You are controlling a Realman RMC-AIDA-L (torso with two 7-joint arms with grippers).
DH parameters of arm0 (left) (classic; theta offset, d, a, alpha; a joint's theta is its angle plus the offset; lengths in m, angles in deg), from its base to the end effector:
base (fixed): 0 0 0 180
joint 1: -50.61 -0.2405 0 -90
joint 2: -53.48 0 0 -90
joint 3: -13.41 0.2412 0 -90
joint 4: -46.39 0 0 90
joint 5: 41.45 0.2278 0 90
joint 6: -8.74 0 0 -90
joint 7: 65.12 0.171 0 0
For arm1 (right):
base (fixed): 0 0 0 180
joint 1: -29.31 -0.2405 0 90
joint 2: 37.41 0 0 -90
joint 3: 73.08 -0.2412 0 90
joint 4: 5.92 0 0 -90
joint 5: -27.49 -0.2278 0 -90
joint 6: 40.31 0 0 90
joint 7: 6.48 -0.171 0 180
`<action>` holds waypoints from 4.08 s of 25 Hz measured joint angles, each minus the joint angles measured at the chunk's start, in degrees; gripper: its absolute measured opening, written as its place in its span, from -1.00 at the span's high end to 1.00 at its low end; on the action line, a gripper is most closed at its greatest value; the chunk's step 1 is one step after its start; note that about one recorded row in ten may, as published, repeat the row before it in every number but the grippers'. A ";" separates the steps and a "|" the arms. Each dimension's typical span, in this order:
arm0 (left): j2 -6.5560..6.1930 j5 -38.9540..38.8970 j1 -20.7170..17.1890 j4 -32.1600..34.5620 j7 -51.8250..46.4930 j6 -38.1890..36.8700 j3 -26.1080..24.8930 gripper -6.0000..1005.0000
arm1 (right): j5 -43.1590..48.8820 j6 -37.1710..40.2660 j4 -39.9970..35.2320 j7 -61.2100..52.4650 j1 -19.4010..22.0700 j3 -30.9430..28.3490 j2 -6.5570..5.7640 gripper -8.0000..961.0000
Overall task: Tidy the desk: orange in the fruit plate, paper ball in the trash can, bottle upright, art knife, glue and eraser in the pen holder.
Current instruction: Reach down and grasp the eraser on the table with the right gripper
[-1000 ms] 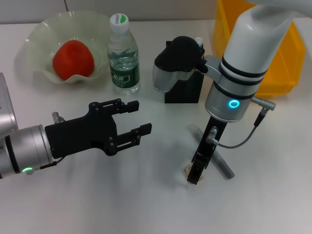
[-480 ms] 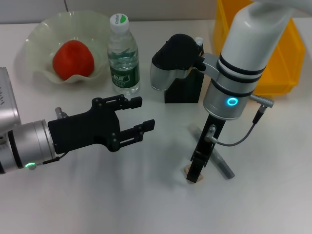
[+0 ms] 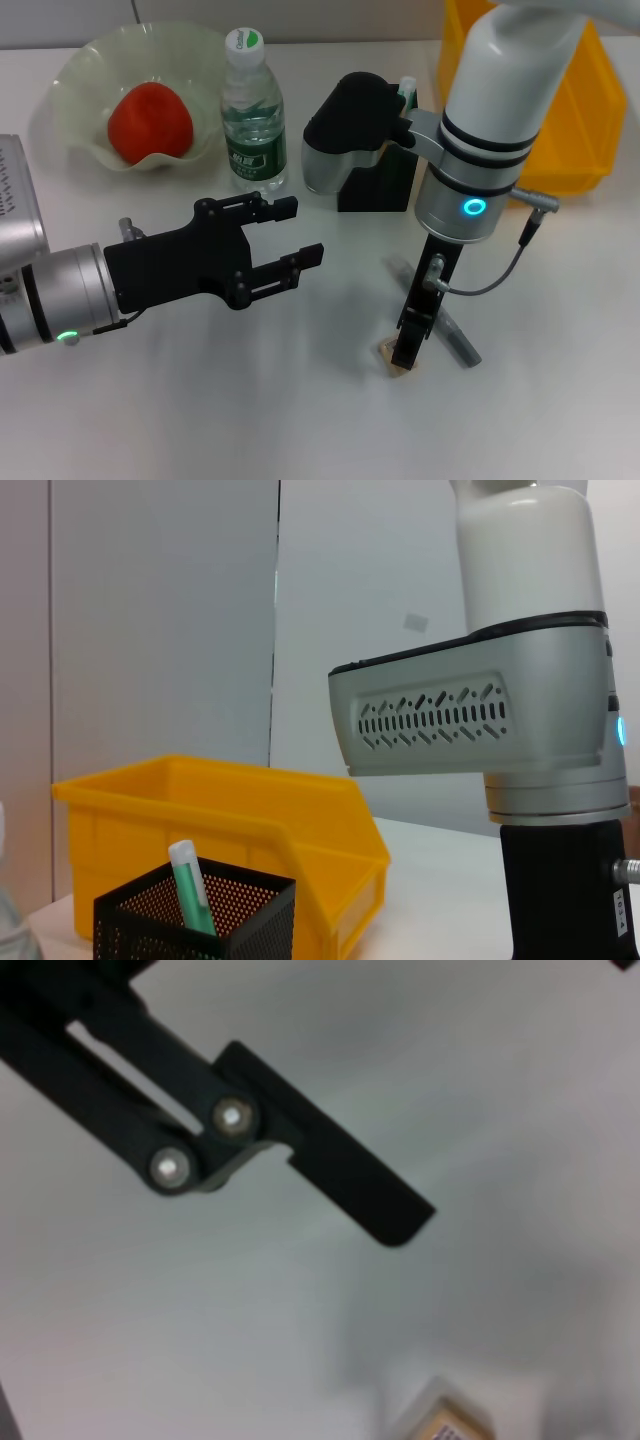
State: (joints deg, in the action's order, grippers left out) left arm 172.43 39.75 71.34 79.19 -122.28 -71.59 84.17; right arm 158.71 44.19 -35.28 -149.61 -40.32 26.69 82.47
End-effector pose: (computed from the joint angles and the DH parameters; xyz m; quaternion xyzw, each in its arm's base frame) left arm -0.2421 0.3125 -0.0652 -0.9346 -0.1091 -0.2978 0.1608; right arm 0.1312 0.3531 -0.1257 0.9102 -0.2317 0.3425 0.0215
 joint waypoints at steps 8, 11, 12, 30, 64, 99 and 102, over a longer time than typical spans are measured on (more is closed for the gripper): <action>0.08 0.02 1.07 -0.85 0.90 0.06 0.00 -0.20 | -0.86 -1.14 -1.13 0.18 -0.68 2.23 0.00 -0.34; 0.12 0.02 1.15 -0.91 1.06 0.10 0.00 -0.20 | -2.02 -1.44 -1.22 0.78 -0.71 2.25 0.00 -0.34; 0.12 0.02 1.16 -0.91 1.12 0.09 0.00 -0.20 | -2.24 -1.46 -1.22 0.94 -0.74 2.26 0.00 -0.34; 0.23 -0.08 2.51 -2.01 1.27 0.09 0.52 -0.20 | -6.14 -2.66 -0.43 1.28 -0.25 7.35 0.00 -0.34; 0.23 -2.12 3.83 -2.30 3.00 0.10 3.04 -0.20 | -6.15 -4.01 -0.59 0.84 -0.40 7.37 0.00 -0.32; 0.23 -3.06 4.14 -3.70 4.43 0.53 3.60 -0.20 | -9.76 -3.91 -0.77 0.69 -0.33 10.98 0.00 0.02; 0.23 -3.06 4.14 -3.71 4.44 0.53 3.60 -0.20 | -9.76 -3.83 -0.78 0.36 -0.33 11.04 0.00 0.04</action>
State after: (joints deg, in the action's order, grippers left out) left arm 172.66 36.69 75.48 75.48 -117.84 -71.06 87.77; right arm 148.94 40.37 -36.06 -149.25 -40.65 37.73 82.47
